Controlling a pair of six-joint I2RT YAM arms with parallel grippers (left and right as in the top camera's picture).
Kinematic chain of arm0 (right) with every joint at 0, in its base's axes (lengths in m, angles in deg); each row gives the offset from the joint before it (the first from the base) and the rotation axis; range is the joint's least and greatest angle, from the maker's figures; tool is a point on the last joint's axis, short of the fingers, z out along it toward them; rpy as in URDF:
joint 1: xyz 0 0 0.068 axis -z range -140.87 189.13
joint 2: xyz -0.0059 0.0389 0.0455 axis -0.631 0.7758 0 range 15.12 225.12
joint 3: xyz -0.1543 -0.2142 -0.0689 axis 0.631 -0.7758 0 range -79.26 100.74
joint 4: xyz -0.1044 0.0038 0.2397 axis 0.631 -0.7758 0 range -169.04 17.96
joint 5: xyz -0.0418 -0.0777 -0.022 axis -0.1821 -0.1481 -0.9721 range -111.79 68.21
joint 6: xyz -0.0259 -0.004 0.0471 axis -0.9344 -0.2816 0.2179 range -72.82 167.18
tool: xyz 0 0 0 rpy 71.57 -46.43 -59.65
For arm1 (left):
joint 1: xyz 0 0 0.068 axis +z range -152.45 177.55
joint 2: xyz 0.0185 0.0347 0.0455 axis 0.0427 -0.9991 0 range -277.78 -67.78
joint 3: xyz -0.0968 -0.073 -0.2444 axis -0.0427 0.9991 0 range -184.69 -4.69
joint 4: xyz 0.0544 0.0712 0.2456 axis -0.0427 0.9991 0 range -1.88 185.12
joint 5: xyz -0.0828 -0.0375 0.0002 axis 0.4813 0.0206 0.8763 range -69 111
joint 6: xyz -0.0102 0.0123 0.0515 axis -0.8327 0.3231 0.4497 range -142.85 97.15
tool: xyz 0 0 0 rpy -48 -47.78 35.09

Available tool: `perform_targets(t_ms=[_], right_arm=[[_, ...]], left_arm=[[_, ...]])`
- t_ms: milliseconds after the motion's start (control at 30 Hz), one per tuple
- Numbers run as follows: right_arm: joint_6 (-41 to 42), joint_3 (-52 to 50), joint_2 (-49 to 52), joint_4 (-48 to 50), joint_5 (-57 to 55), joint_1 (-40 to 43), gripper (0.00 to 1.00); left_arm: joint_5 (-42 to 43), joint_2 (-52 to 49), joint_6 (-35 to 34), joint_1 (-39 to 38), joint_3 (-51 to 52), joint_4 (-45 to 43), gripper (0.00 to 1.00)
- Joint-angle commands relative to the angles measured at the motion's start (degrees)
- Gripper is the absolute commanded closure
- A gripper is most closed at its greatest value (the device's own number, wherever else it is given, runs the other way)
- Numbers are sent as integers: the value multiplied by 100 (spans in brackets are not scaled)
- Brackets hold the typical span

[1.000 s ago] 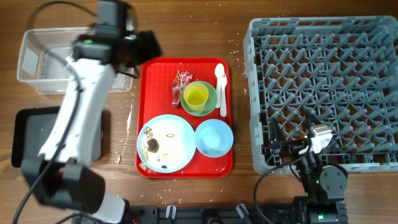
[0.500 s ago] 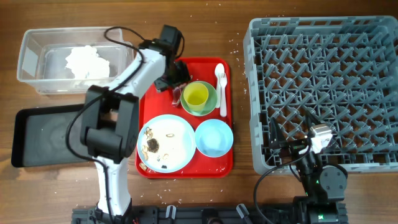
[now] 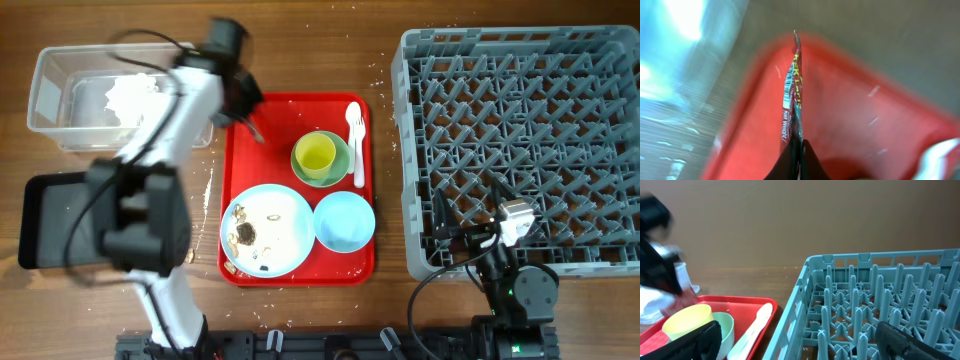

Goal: Sort waste into correct bins and load items into the dishwasher rack
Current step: 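Pick the red candy wrapper with the left gripper, drop it in the bin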

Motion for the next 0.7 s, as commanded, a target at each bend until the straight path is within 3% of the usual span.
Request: perform_targets(t_ms=[0, 167, 200, 233, 267, 400, 467, 533, 600, 633, 667], right_arm=[[-101, -7, -39, 24, -15, -7, 0], [-101, -7, -42, 24, -15, -7, 0], [-103, -7, -39, 24, -15, -7, 0], [-103, -7, -39, 24, -15, -7, 0], [-101, -7, -39, 24, -13, -7, 0], [-103, -7, -39, 24, -15, -7, 0], [-101, -7, -39, 24, -15, -7, 0], [-103, -7, -39, 24, -15, -7, 0], [-101, -7, -39, 24, -15, -7, 0], [-101, -7, -39, 24, -15, -7, 0], [-101, -7, -42, 24, -15, -7, 0]], left_arm=[[-131, 1005, -446, 885, -181, -308, 96], [-133, 990, -1333, 2273, -133, -721, 95], [-131, 876, -1443, 2400, -127, -708, 79], [-129, 745, -1449, 2494, -127, -673, 11], [-131, 660, -1445, 2570, -127, -608, 4], [144, 1043, -1377, 2653, -127, 299, 1], [566, 1427, -826, 2581, -127, 796, 5], [925, 2009, -46, 2020, -127, 1781, 3], [798, 2063, -46, 1379, -122, 2444, 3], [693, 2020, -55, 852, 7, 2614, 6], [686, 2002, -85, 404, 238, 2511, 17]])
